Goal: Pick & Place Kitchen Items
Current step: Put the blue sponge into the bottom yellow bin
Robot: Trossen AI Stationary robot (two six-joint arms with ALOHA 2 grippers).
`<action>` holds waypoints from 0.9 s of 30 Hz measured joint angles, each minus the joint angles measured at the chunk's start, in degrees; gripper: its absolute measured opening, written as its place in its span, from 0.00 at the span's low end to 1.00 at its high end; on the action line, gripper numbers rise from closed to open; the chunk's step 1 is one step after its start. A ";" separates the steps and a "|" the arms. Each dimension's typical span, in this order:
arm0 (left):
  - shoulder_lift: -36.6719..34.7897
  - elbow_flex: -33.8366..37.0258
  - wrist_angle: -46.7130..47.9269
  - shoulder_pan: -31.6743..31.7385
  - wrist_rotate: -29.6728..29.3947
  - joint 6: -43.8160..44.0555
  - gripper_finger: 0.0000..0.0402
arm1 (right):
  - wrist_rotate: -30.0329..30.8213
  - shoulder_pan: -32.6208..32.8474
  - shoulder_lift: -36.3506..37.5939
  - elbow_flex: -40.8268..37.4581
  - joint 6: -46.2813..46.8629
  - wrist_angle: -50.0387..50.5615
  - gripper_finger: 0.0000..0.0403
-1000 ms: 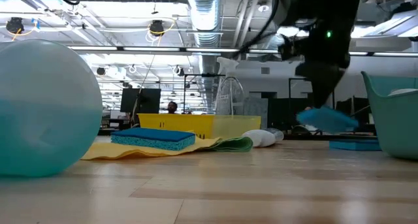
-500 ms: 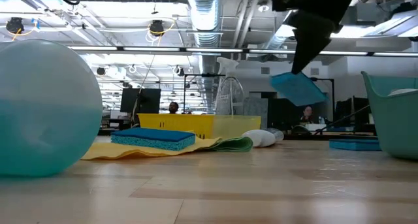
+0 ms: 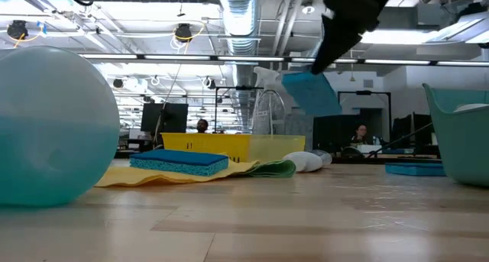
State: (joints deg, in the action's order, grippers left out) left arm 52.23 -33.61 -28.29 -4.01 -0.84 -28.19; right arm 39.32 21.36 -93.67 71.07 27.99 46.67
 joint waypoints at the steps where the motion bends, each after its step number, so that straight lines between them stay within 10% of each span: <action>1: 0.00 0.00 0.02 0.00 0.02 0.00 0.63 | -0.74 0.26 0.00 0.00 -1.68 -1.57 0.00; 27: -0.02 -0.06 0.04 0.66 -1.82 3.98 0.63 | 8.07 13.28 -0.20 -1.07 -44.66 -9.54 0.00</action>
State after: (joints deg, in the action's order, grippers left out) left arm 52.21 -33.66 -28.26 -3.36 -2.66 -24.21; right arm 47.38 34.63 -93.86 70.00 -16.67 37.14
